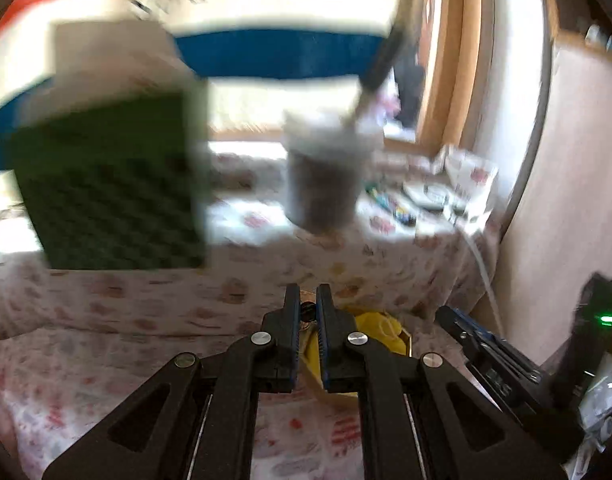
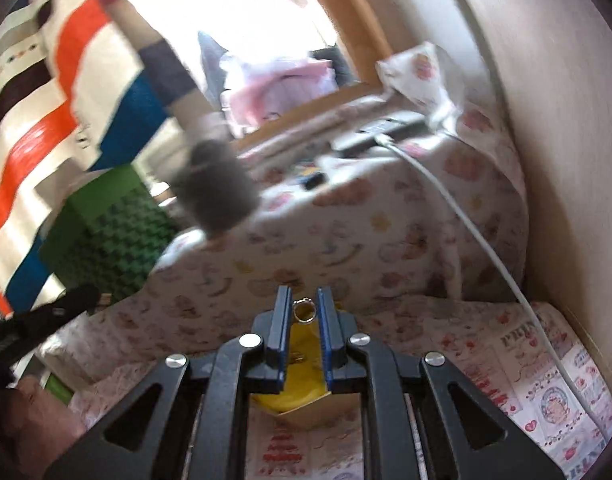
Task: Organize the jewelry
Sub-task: 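Lower both held pieces into the yellow-lined box and open both tools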
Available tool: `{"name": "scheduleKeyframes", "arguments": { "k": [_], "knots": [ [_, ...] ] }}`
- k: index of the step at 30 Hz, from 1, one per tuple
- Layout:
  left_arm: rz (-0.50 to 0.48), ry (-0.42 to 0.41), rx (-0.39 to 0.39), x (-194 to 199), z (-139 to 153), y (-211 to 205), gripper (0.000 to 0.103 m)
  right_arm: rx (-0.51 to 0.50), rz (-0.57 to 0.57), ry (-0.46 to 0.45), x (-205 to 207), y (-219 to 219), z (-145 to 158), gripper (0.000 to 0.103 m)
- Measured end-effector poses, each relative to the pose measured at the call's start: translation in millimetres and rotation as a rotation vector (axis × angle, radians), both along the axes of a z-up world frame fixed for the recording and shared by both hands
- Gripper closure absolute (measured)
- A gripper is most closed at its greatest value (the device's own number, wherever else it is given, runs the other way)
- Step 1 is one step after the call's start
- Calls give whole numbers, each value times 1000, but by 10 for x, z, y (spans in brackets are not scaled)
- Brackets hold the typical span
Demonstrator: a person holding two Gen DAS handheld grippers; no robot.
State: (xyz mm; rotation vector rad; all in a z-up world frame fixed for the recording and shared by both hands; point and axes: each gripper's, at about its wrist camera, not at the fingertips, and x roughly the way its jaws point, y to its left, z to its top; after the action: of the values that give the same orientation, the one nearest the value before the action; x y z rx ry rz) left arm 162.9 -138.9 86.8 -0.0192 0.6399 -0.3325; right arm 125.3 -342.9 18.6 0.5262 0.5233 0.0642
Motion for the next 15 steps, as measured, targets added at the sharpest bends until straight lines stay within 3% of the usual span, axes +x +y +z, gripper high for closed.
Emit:
{"name": "scheduleKeyframes", "arguments": {
  "k": [4,10,13,15],
  "knots": [
    [-16,110,-24,301,-332,-203,96,37,3,39,123,-88,-132,91],
    [-14,193,-24,470,-744,-324,96,146,58,89,282,-203,-298,90],
    [-19,242,-60,544,-855,-317,96,153,72,93,295,-201,-313,90],
    [-24,230,-84,539,-854,-309,96,156,83,94,300,-187,-321,90]
  ]
}}
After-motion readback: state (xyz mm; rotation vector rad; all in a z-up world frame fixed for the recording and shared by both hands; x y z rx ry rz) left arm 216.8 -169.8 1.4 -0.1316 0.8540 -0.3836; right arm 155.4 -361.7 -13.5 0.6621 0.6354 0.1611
